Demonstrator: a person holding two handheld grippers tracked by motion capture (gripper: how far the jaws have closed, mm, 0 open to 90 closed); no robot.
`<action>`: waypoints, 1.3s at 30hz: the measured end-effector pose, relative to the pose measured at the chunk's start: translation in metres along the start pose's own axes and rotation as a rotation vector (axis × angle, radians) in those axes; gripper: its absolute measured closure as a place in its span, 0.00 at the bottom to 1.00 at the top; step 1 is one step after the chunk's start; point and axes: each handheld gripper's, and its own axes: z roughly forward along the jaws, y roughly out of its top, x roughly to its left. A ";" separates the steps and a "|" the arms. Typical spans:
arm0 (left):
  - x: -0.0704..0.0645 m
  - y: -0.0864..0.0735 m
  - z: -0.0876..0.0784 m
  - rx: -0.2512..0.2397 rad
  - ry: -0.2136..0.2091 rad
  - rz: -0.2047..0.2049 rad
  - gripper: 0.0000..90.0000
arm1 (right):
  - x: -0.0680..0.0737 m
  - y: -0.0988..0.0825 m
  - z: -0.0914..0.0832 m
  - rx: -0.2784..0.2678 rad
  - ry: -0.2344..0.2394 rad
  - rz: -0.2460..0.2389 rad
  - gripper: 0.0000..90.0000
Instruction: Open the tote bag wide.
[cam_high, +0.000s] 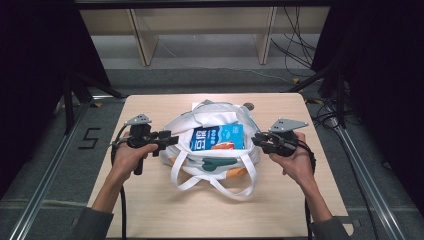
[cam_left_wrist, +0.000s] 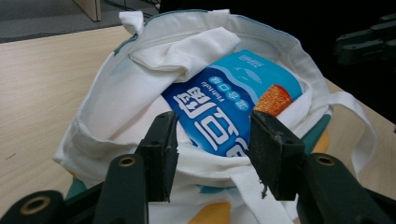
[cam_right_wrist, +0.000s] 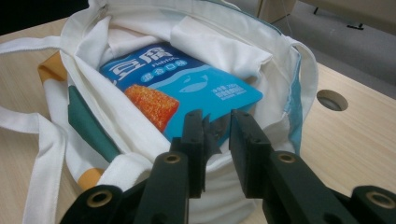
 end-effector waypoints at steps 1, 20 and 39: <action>-0.001 0.000 -0.001 0.005 0.005 0.000 0.57 | -0.002 0.000 -0.002 0.002 0.001 -0.014 0.83; -0.008 -0.012 -0.020 0.008 0.014 0.050 0.47 | 0.004 -0.008 -0.009 0.003 -0.006 0.032 0.70; -0.019 -0.025 -0.033 0.005 0.010 0.053 0.41 | 0.007 -0.014 -0.019 -0.030 -0.019 0.009 0.59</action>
